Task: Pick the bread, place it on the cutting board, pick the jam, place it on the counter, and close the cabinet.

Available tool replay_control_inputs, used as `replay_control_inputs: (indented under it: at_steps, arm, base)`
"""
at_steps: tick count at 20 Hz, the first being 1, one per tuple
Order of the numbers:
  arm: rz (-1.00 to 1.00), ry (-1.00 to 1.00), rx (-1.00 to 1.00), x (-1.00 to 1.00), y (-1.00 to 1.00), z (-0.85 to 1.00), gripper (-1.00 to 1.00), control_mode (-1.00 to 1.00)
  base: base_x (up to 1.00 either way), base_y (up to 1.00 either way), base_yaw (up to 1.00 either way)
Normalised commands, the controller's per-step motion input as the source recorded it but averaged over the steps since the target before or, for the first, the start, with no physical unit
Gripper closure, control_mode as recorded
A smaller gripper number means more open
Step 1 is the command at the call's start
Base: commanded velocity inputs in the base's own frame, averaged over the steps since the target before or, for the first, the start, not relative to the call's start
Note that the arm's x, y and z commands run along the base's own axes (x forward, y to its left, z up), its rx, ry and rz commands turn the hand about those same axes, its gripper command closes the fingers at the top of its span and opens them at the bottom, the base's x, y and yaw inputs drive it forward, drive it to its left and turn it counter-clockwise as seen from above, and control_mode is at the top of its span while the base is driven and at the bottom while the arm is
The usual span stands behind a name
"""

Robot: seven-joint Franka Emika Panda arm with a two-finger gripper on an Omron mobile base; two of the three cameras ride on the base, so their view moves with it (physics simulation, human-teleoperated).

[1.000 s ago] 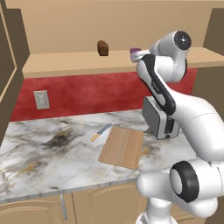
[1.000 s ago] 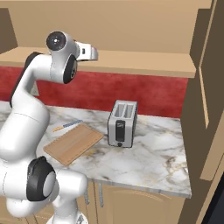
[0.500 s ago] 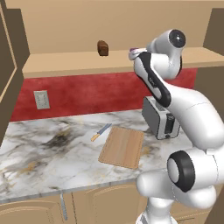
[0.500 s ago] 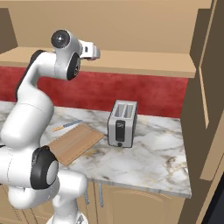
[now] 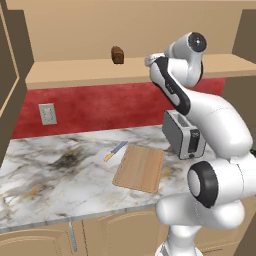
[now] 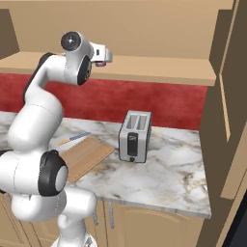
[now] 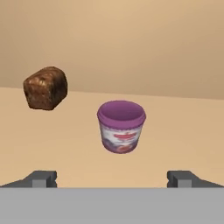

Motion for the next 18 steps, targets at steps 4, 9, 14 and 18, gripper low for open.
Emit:
replay_control_inputs:
  at_steps: [4, 9, 14, 18]
  arm:
    - [0.0, 0.0, 0.0, 0.31, 0.0, 0.0, -1.0, -1.0]
    - [0.0, 0.0, 0.0, 0.22, 0.0, 0.0, -1.0, -1.0]
    - [0.0, 0.0, 0.0, 0.17, 0.0, 0.0, -1.0, -1.0]
    - [0.0, 0.0, 0.0, 0.15, 0.0, 0.0, -1.0, -1.0]
  base:
    - [0.0, 0.0, 0.0]
    - [0.0, 0.0, 0.0]
    - [0.0, 0.0, 0.0]
    - [0.0, 0.0, 0.0]
